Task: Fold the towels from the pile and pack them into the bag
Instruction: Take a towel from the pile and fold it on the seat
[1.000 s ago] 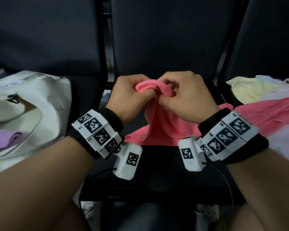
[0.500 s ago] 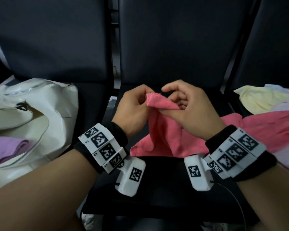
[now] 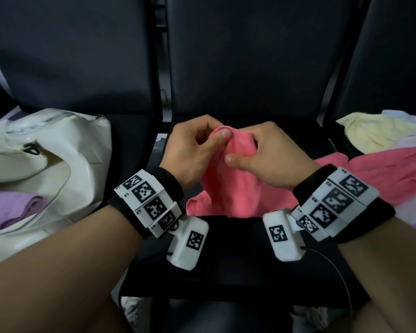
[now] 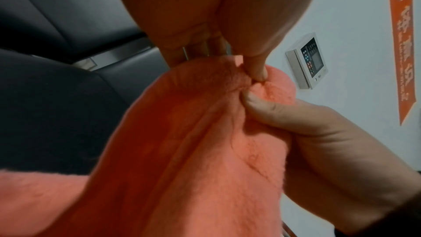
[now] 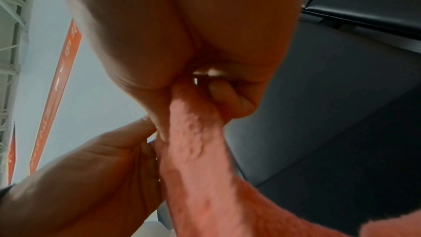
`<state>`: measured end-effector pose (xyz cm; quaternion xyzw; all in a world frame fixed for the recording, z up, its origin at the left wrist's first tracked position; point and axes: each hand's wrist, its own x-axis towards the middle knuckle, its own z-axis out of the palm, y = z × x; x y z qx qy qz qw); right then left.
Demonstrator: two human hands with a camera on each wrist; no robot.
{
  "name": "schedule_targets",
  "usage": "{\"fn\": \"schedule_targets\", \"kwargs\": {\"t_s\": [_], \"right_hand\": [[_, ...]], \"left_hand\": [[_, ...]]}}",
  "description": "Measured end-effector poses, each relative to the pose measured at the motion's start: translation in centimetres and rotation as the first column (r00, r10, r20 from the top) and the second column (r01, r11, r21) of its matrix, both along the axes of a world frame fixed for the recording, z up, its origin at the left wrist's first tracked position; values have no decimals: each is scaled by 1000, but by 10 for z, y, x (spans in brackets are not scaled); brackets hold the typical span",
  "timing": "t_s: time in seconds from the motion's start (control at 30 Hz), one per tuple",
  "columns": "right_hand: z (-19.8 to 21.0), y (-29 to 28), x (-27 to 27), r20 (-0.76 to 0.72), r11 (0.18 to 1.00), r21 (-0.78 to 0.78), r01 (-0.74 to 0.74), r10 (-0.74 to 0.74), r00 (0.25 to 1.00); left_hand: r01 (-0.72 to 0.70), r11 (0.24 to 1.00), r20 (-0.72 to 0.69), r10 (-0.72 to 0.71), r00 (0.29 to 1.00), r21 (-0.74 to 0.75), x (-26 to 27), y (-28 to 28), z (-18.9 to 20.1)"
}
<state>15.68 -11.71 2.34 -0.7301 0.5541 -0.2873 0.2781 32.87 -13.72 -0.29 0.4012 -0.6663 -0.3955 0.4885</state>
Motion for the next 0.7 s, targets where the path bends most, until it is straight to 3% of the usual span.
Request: {"fn": "schedule_targets", "kwargs": {"t_s": [0.07, 0.17, 0.3, 0.4, 0.57, 0.7], "right_hand": [[0, 0, 1, -11, 998, -54, 9, -10, 1000], [0, -4, -1, 158, 990, -109, 92, -74, 985], [3, -9, -7, 399, 976, -104, 190, -134, 907], [3, -10, -9, 448, 962, -121, 244, -167, 878], [0, -12, -12, 397, 949, -137, 284, -210, 893], [-6, -9, -10, 237, 993, -74, 89, -69, 969]], "left_hand": [[13, 1000, -7, -13, 1000, 8, -1, -1, 1], [68, 994, 19, -69, 997, 81, 0, -7, -7], [68, 986, 364, -120, 924, 153, 6, -15, -25], [-31, 981, 510, -72, 857, 191, 7, -17, -28], [-55, 988, 363, -1, 932, 143, 5, -18, -22], [31, 996, 214, -48, 976, 79, -3, -13, -18]]}}
